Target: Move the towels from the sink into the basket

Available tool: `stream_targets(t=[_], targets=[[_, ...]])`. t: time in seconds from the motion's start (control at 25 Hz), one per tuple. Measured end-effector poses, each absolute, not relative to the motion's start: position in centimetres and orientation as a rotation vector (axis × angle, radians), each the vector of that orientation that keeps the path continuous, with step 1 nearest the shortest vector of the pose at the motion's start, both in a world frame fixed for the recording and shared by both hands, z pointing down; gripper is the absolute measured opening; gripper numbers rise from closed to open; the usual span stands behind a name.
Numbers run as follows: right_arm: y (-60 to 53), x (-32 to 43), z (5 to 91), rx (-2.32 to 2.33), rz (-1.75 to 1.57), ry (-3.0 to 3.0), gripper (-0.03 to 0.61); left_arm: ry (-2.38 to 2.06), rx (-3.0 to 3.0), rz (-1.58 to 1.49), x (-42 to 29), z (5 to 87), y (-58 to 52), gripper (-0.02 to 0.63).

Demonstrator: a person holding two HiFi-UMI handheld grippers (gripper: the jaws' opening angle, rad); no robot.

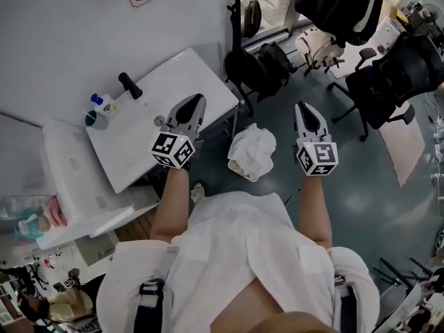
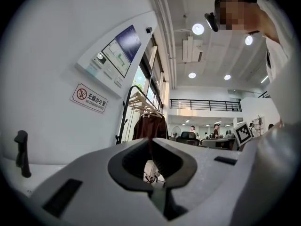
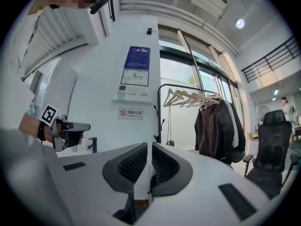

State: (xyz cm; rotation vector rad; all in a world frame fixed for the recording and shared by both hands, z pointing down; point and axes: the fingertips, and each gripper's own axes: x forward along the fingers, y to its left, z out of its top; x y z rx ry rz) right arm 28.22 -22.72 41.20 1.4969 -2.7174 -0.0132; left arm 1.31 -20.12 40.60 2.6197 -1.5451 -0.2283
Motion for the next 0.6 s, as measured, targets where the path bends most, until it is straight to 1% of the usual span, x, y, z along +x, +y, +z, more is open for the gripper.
stream_targets(t=[0.28,0.6], targets=[[-21.5,29.4,38.0,1.564,-0.083,-2.753,0.052,-1.595,2.617,-0.244,0.9,39.2,-18.7,0.026],[-20.2,30.4,37.2,1.578,-0.138,-2.729,0.052,-1.636,2.595,-0.255,0.0,38.9,-17.4,0.026]])
